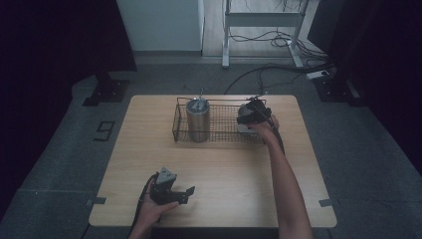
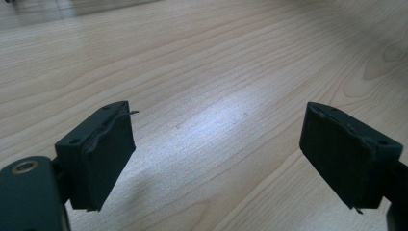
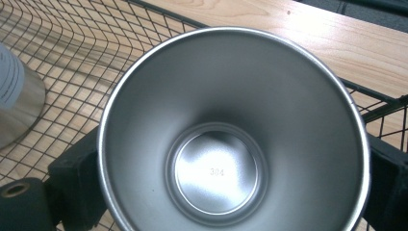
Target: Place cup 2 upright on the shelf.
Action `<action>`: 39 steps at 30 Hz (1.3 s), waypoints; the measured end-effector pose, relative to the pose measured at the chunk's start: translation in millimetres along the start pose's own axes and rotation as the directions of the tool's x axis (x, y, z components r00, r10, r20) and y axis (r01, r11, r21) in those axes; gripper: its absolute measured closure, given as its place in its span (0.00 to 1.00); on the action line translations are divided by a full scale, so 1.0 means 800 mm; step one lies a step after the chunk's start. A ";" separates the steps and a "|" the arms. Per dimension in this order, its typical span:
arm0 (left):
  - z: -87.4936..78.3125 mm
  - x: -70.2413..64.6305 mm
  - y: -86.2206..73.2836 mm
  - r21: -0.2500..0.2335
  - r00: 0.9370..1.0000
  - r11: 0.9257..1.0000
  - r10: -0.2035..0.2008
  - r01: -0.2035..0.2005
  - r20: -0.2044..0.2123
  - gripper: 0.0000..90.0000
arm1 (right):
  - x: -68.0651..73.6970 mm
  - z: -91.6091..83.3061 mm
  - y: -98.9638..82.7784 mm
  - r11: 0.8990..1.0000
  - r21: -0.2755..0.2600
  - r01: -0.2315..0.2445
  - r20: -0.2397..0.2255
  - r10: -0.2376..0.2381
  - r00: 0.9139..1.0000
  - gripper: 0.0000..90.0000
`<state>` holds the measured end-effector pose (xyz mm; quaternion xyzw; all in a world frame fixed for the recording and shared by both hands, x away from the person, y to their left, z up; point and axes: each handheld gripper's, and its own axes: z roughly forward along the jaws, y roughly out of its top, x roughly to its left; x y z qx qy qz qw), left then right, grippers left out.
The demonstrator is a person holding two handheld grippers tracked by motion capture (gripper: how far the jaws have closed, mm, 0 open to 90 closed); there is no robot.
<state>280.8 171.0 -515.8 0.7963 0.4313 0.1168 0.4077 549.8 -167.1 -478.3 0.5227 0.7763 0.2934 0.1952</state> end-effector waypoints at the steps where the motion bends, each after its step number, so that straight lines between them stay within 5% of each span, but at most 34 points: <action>1: 0.000 0.000 0.000 0.000 1.000 1.000 0.000 0.000 -0.001 0.13 | 0.001 0.000 0.000 1.000 0.004 0.000 0.002 0.000 1.000 0.06; 9: 0.000 0.000 0.000 0.000 1.000 1.000 -0.001 0.001 -0.003 0.13 | -0.001 -0.002 -0.002 1.000 0.011 -0.027 -0.008 0.028 1.000 0.00; 20: 0.000 -0.001 0.000 -0.001 1.000 1.000 -0.001 0.001 -0.004 0.13 | 0.000 -0.035 0.007 0.991 -0.127 -0.046 -0.013 0.045 0.999 0.00; 27: -0.001 -0.001 0.000 -0.002 1.000 1.000 0.000 0.000 -0.004 0.14 | 0.004 -0.054 0.006 0.985 -0.167 -0.045 -0.030 0.040 0.999 0.00; 30: -0.002 0.000 0.000 -0.006 1.000 1.000 -0.002 0.002 -0.006 0.14 | 0.005 -0.062 0.000 0.974 -0.221 -0.052 -0.034 0.046 0.998 0.04; 39: -0.001 -0.003 0.001 -0.002 1.000 1.000 0.003 -0.003 -0.006 0.14 | 0.004 -0.085 -0.029 0.961 -0.267 -0.071 -0.074 0.053 0.996 0.06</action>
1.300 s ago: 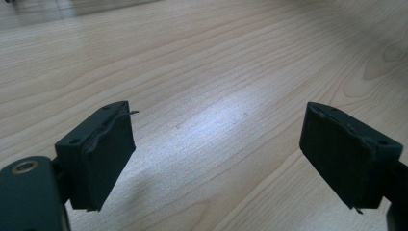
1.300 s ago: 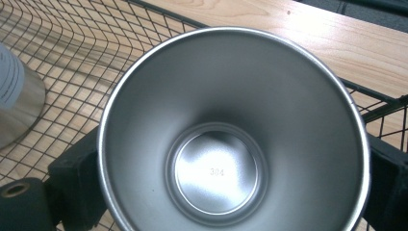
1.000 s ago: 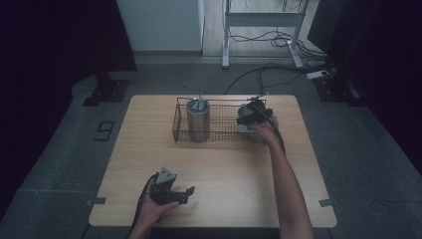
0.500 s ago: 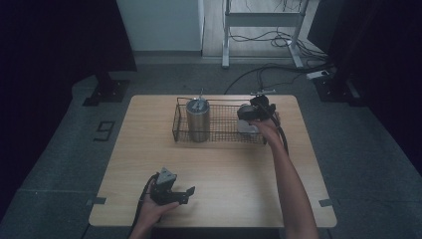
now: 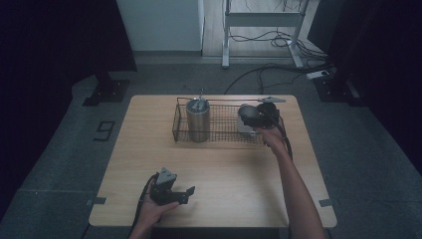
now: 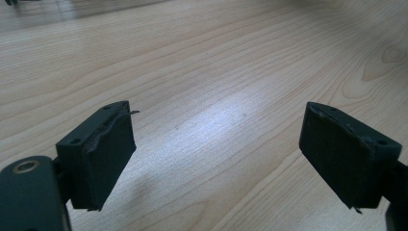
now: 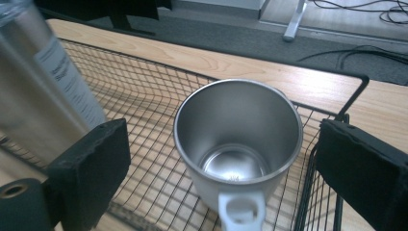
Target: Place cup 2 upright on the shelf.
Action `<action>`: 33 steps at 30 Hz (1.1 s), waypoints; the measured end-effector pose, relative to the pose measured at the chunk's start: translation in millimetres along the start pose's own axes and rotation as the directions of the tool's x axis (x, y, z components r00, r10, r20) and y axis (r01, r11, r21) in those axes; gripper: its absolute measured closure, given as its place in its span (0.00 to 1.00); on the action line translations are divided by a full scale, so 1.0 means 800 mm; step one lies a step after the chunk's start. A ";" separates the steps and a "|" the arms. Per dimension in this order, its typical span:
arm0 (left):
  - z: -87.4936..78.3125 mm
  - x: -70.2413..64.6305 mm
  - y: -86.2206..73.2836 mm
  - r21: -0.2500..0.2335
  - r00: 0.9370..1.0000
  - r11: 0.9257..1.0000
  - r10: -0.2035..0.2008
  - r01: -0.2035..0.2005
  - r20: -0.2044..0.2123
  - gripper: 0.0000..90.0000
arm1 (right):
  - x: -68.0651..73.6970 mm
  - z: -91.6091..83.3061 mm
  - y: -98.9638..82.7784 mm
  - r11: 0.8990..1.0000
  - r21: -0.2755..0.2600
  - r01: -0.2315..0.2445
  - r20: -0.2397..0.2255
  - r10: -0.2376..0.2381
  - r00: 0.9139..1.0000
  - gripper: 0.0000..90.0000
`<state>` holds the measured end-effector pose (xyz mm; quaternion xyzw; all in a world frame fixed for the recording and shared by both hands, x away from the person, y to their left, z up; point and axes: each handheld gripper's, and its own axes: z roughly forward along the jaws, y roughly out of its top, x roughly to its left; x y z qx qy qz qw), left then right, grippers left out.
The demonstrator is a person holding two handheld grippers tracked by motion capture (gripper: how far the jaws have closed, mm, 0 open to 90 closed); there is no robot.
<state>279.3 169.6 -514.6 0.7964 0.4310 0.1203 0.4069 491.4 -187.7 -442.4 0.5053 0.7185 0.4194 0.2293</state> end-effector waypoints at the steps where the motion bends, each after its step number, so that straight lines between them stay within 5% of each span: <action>1: 0.000 0.000 0.000 0.001 1.000 1.000 0.001 -0.001 0.001 0.14 | 0.000 -0.003 -0.002 1.000 0.006 0.002 -0.005 -0.002 1.000 0.06; 14: 0.005 -0.004 -0.001 0.014 1.000 1.000 0.009 -0.009 -0.003 0.14 | 0.001 -0.057 -0.038 0.998 -0.053 0.021 -0.049 -0.023 0.999 0.13; 33: 0.011 0.001 -0.006 0.035 1.000 0.999 0.004 -0.003 -0.012 0.14 | 0.003 -0.111 -0.128 0.997 -0.078 0.019 -0.086 -0.025 0.996 0.15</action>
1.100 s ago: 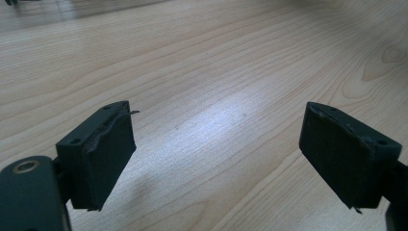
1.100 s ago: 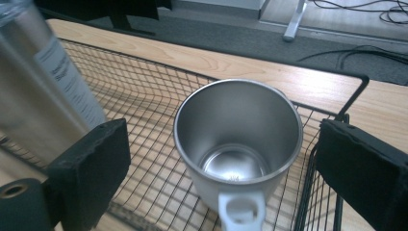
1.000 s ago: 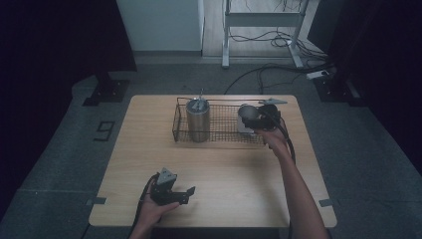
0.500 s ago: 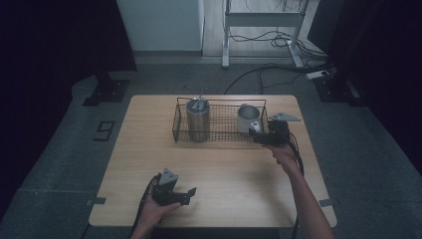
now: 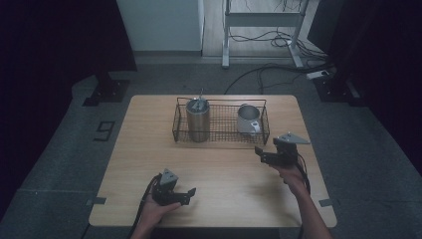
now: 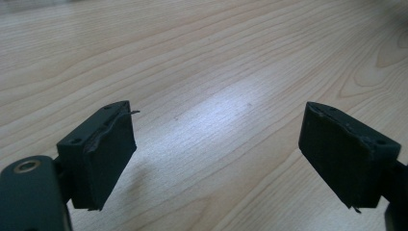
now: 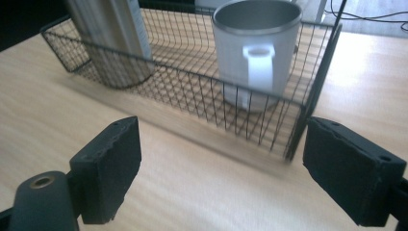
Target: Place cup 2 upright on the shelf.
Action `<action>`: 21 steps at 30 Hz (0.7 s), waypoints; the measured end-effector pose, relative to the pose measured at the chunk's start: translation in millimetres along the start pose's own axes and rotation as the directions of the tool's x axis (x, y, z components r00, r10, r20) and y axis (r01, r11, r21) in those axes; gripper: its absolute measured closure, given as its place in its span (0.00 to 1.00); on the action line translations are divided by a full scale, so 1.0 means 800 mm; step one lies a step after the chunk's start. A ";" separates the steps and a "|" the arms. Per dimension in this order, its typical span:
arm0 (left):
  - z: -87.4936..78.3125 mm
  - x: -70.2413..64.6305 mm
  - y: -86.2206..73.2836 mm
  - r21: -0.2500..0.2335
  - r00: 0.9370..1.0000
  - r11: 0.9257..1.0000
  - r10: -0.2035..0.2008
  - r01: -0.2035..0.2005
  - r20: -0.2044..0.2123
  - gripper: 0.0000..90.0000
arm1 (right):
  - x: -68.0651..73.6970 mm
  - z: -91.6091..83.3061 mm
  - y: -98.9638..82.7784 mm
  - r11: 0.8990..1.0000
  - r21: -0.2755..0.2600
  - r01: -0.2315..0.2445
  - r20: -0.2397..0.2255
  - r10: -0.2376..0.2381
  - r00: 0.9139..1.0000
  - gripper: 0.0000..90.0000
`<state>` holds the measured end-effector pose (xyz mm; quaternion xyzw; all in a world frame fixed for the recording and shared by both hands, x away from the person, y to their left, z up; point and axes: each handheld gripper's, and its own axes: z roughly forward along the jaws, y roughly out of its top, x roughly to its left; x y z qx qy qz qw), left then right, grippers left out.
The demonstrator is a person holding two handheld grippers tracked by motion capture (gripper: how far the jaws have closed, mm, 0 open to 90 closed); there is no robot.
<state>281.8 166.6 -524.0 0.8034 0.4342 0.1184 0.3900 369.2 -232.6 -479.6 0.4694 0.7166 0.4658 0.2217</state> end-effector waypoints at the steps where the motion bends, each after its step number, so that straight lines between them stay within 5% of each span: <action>1: 0.000 0.001 0.000 0.000 1.000 1.000 -0.001 0.001 -0.002 0.14 | 0.001 -0.003 -0.005 1.000 0.001 0.001 0.000 -0.001 1.000 0.15; 12: 0.005 0.003 -0.003 0.015 1.000 1.000 -0.006 0.006 -0.005 0.15 | 0.003 -0.025 -0.071 0.998 0.059 -0.003 -0.008 0.003 1.000 0.15; 21: 0.005 0.005 -0.004 0.015 1.000 1.000 -0.006 0.007 -0.010 0.15 | 0.001 -0.018 -0.085 0.995 0.098 -0.001 0.006 0.000 1.000 0.15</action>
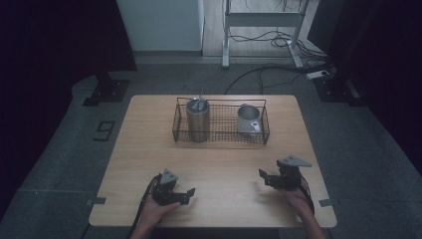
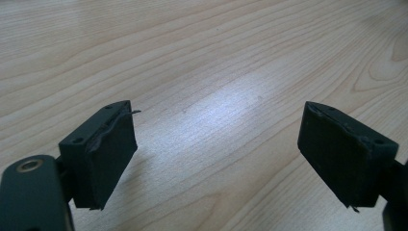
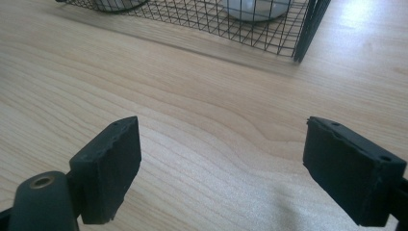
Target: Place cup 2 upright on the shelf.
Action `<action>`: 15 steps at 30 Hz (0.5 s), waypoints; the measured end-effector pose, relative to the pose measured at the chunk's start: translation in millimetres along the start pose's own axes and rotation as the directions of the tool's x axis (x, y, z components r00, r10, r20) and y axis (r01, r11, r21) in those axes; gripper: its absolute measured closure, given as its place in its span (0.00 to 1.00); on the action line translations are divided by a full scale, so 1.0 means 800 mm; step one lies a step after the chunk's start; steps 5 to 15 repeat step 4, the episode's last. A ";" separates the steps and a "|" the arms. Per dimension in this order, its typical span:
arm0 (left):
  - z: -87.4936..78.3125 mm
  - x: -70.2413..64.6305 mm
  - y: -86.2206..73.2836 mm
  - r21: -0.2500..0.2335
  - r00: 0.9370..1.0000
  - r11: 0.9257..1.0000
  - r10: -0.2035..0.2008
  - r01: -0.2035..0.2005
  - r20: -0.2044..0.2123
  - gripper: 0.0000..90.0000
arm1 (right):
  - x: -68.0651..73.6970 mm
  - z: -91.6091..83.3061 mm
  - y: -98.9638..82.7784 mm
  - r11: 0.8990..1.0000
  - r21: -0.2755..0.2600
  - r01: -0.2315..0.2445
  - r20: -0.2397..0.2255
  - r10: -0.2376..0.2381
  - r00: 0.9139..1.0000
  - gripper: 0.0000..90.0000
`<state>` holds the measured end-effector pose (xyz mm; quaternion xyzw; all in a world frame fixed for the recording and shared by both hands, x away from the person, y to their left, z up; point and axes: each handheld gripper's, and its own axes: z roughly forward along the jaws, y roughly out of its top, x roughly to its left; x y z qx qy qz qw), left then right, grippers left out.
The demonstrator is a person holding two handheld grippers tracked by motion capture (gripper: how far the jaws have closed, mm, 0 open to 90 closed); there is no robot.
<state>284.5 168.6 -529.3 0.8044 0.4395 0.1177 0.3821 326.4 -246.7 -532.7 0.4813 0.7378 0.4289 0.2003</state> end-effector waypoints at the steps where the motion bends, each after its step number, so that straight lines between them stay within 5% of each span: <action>1: 0.000 0.001 0.000 -0.001 1.000 1.000 0.000 0.000 -0.001 0.15 | 0.000 0.000 -0.001 1.000 0.002 -0.002 0.001 0.002 1.000 0.15; 15: 0.000 0.003 -0.001 0.001 1.000 1.000 -0.002 0.002 -0.004 0.15 | -0.002 0.002 -0.001 1.000 0.008 -0.002 0.003 0.002 1.000 0.14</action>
